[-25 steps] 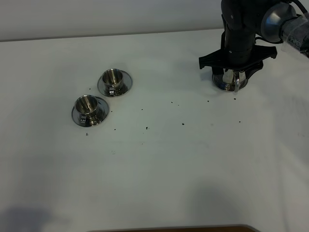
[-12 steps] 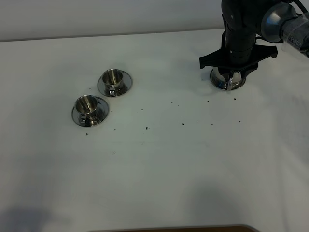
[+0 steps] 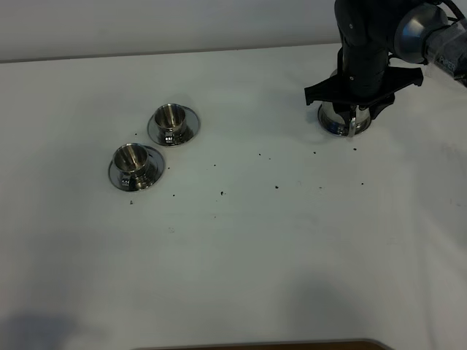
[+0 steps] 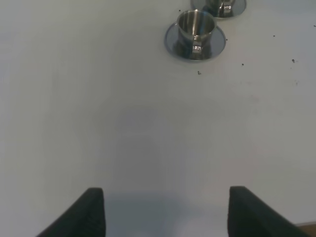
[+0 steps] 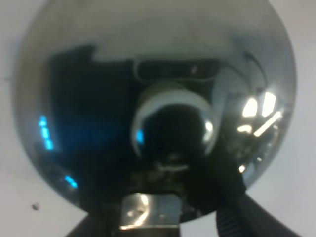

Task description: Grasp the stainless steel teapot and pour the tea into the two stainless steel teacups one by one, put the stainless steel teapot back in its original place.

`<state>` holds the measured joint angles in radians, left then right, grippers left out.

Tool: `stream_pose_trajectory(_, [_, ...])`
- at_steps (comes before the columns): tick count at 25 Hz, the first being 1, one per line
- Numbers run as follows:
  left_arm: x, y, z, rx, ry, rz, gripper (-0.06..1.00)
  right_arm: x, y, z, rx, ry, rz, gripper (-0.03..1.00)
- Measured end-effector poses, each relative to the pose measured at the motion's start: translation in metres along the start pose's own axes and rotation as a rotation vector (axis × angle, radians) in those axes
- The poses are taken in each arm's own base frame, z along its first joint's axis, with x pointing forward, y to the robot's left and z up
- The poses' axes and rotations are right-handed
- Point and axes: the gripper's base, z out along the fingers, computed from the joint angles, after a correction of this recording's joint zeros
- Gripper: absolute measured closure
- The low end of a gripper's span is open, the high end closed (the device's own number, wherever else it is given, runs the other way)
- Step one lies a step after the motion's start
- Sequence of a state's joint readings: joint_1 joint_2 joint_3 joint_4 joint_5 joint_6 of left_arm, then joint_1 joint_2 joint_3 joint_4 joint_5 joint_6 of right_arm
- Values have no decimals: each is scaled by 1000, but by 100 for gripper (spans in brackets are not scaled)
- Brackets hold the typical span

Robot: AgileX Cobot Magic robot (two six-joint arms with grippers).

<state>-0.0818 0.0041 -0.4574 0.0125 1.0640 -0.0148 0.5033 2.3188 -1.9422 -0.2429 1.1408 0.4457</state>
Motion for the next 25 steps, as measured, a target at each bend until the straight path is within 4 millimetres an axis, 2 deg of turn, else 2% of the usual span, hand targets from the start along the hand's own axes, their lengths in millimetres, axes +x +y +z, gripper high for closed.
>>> stream_pose_trajectory(5, [0,0,0,0,0,0,36,0,-1,0,4,-3,-3,47])
stream_pose_trajectory(11, [0,0,0,0,0,0,36,-3,2,0,-24,-28,4,46])
stream_pose_trajectory(15, [0,0,0,0,0,0,36,-3,4,3,-43,-34,10,46])
stream_pose_trajectory(19, [0,0,0,0,0,0,36,-1,7,16,-37,-8,7,48])
stream_pose_trajectory(22, [0,0,0,0,0,0,36,0,9,26,-34,9,10,51])
stream_pose_trajectory(25, [0,0,0,0,0,0,36,0,10,27,-47,6,19,55])
